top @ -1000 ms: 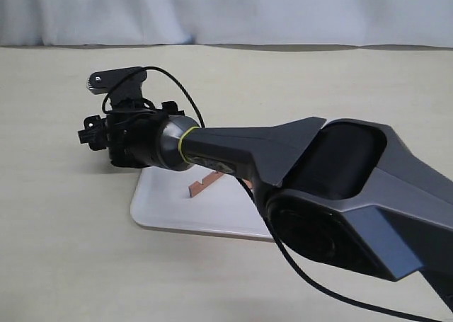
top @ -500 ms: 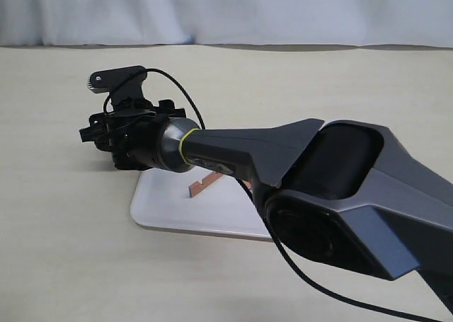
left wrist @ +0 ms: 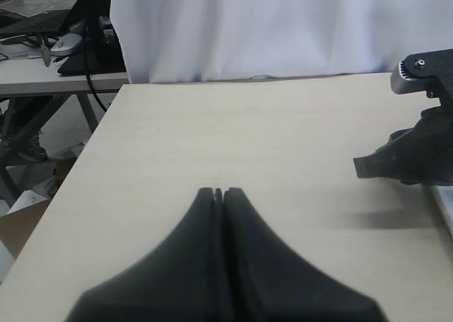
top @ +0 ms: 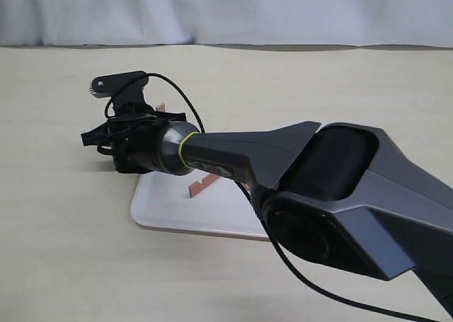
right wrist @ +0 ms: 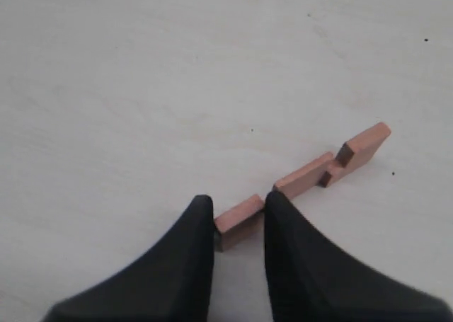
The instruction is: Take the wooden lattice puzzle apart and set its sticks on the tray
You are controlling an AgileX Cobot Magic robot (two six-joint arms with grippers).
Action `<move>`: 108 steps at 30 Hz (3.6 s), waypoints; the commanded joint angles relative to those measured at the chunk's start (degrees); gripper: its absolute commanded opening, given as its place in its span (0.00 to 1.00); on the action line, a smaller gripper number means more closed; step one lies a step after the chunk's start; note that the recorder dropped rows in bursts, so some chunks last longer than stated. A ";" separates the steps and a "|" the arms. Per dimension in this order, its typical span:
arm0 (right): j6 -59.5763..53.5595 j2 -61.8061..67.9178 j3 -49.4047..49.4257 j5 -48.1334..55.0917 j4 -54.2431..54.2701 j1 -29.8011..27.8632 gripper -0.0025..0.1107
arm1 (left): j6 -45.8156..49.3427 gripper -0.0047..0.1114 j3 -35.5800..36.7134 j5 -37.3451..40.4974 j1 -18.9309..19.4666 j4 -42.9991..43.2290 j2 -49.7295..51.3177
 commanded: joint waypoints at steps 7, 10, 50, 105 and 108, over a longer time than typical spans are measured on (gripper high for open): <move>-6.43 -4.57 -0.17 2.38 3.14 0.58 0.06 | -0.08 0.04 0.08 -0.48 0.03 0.00 -0.11; -10.06 -6.89 -0.17 4.99 2.85 1.38 0.06 | -0.08 0.04 0.08 -0.48 0.03 0.00 -0.11; 15.10 -31.42 47.94 -4.24 -11.80 5.99 0.20 | -0.08 0.04 0.08 -0.48 0.03 0.00 -0.11; -88.05 -89.66 75.88 3.79 69.42 -54.31 0.06 | -0.08 0.04 0.08 -0.48 0.03 0.00 -0.11; -87.00 -96.39 80.98 -1.52 68.29 -54.31 0.06 | -0.08 0.04 0.08 -0.48 0.03 0.00 -0.11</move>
